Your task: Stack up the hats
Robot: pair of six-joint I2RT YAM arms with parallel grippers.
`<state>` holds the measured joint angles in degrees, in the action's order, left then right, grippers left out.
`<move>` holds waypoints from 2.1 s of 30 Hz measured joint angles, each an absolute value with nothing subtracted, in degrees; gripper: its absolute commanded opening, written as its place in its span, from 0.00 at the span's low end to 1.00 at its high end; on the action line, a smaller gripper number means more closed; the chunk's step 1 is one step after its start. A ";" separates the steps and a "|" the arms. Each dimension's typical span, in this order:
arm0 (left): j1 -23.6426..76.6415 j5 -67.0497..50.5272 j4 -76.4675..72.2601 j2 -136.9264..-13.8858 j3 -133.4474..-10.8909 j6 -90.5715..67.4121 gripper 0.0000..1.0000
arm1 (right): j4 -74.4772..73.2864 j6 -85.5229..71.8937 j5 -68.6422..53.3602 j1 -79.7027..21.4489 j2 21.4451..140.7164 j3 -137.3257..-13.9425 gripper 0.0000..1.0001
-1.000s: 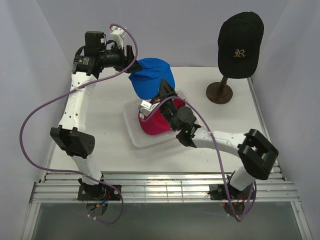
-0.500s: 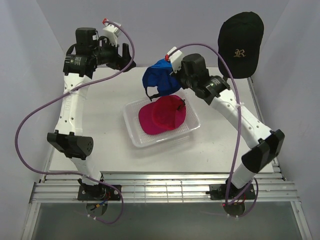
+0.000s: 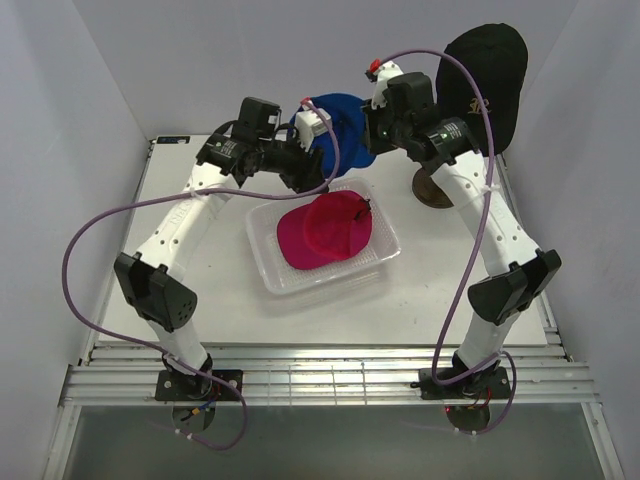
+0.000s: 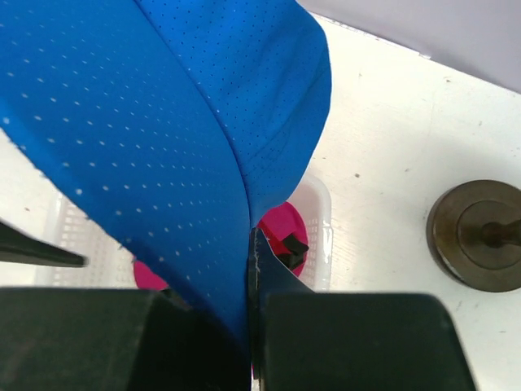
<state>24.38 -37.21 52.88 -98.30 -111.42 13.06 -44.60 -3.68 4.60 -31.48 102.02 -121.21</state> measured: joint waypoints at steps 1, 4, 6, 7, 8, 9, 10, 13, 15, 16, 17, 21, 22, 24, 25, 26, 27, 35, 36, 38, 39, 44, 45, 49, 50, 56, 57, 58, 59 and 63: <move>26.20 -36.16 52.25 -99.09 -110.98 12.88 0.59 | -44.58 -4.91 4.03 -31.07 101.69 -121.21 0.08; 27.75 -30.33 49.17 -101.32 -112.22 11.49 0.63 | -44.75 -7.09 3.16 -30.70 100.75 -121.21 0.08; 27.05 -25.10 45.91 -102.74 -114.17 10.57 0.64 | -44.82 -7.01 2.55 -30.76 100.09 -121.21 0.08; 26.68 -22.55 44.31 -103.31 -115.02 10.07 0.64 | -44.84 -6.50 2.28 -30.76 99.81 -121.23 0.08; 26.41 -20.64 43.38 -103.88 -116.18 9.69 0.64 | -44.88 -5.26 2.09 -30.76 99.68 -121.49 0.08; 25.98 -19.33 42.50 -104.38 -117.32 9.34 0.64 | -44.80 -4.03 1.93 -30.81 99.68 -121.82 0.08; 25.67 -19.00 41.95 -104.53 -118.04 9.08 0.64 | -44.21 -2.22 2.13 -30.83 99.68 -122.15 0.08; 25.23 -20.91 41.74 -104.40 -120.36 8.64 0.64 | -40.38 5.30 6.35 -30.83 99.68 -122.48 0.08; 25.39 -22.92 43.22 -104.38 -122.89 8.56 0.65 | -36.03 12.14 10.76 -30.70 99.81 -123.02 0.08; 25.41 -23.70 43.81 -104.27 -124.03 8.58 0.65 | -33.36 16.16 13.04 -30.55 99.92 -123.46 0.08; 25.45 -24.36 44.38 -104.03 -124.99 8.62 0.65 | -29.78 20.16 15.29 -30.41 99.94 -123.66 0.08; 25.47 -26.13 47.48 -103.09 -127.85 9.45 0.65 | -12.88 37.41 22.35 -30.09 100.36 -123.92 0.08; 25.39 -26.46 48.18 -103.07 -128.70 9.74 0.65 | -8.38 42.15 23.33 -30.00 100.55 -123.83 0.08; 25.23 -27.09 49.23 -103.09 -129.58 10.28 0.65 | 1.56 51.72 24.18 -29.87 100.66 -122.67 0.08; 25.21 -27.53 49.89 -103.18 -129.95 10.50 0.65 | 7.51 57.36 23.92 -29.43 100.73 -121.62 0.08; 25.17 -27.97 50.41 -103.35 -130.39 10.61 0.65 | 12.14 62.08 23.33 -29.15 100.73 -120.64 0.08; 25.06 -28.42 50.83 -103.59 -130.78 10.72 0.65 | 16.51 66.59 22.06 -28.60 100.73 -119.50 0.08; 22.98 -33.89 52.64 -106.17 -131.55 10.68 0.65 | 27.92 88.01 17.87 -17.65 100.82 -110.15 0.08; 22.52 -34.54 52.73 -106.67 -131.76 10.48 0.65 | 27.55 89.34 17.89 -16.29 100.79 -109.21 0.08; 21.78 -35.66 52.80 -107.68 -131.85 10.24 0.65 | 26.35 90.91 17.72 -14.76 100.12 -107.48 0.08; 21.50 -36.05 52.80 -108.20 -131.85 10.02 0.65 | 25.82 91.35 17.47 -14.33 99.44 -106.43 0.08; 20.84 -37.34 53.19 -109.40 -131.85 9.39 0.65 | 19.55 92.12 15.20 -13.47 93.03 -101.43 0.08; 20.84 -37.58 53.28 -109.40 -131.87 9.30 0.65 | 19.05 92.25 15.00 -13.47 91.42 -100.25 0.08; 20.84 -38.11 53.34 -109.40 -132.18 9.10 0.65 | 16.93 92.33 14.81 -13.32 86.91 -98.52 0.08; 20.84 -38.13 53.39 -109.40 -132.18 9.04 0.65 | 16.12 92.18 14.55 -13.19 85.95 -98.17 0.08; 20.86 -38.20 53.47 -109.40 -132.18 8.93 0.65 | 12.69 91.98 13.61 -12.45 80.93 -93.12 0.08; 20.86 -38.20 53.47 -109.40 -132.18 8.91 0.65 | 12.51 91.98 13.56 -12.32 80.60 -92.09 0.08; 20.86 -38.22 53.47 -109.40 -132.18 8.86 0.65 | 12.29 91.98 13.58 -12.14 80.58 -91.29 0.08; 20.86 -38.22 53.47 -109.38 -132.18 8.80 0.65 | 12.16 91.96 13.61 -12.01 80.75 -90.63 0.08; 20.86 -38.22 53.47 -109.38 -132.18 8.71 0.65 | 12.32 90.78 13.76 -11.86 84.03 -92.23 0.08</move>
